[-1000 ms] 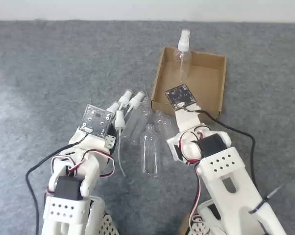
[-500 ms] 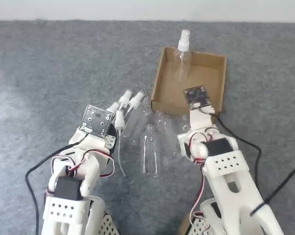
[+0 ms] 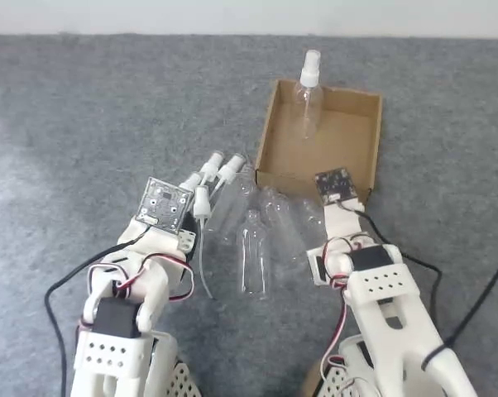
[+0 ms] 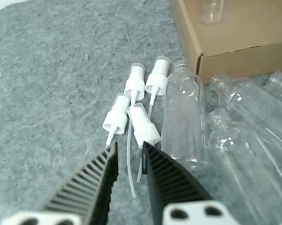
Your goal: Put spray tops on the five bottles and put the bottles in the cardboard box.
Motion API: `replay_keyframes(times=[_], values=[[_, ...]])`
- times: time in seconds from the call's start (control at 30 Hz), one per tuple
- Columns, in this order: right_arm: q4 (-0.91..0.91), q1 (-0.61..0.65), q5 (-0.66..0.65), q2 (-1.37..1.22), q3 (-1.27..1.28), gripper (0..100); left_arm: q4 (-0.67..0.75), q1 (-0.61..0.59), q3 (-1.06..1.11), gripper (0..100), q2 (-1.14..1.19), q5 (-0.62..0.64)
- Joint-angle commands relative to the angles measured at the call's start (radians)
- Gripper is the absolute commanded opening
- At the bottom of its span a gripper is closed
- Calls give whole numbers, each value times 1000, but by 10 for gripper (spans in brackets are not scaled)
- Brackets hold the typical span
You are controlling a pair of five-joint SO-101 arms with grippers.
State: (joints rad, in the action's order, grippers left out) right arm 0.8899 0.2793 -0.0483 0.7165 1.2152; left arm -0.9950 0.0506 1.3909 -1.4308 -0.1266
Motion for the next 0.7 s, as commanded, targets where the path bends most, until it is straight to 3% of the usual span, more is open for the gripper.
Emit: replay_keyframes(times=[0.0,0.07,0.3,0.67], values=[[-7,-12,-100,42,17,67,32,-3,-10,77,-12,-3],[13,-13,-132,44,15,0,32,-3,-10,77,-12,-3],[309,-58,-242,44,-89,40,31,-3,-10,77,-12,-3],[602,-596,-678,44,-413,9,21,-35,-47,77,-2,-17]])
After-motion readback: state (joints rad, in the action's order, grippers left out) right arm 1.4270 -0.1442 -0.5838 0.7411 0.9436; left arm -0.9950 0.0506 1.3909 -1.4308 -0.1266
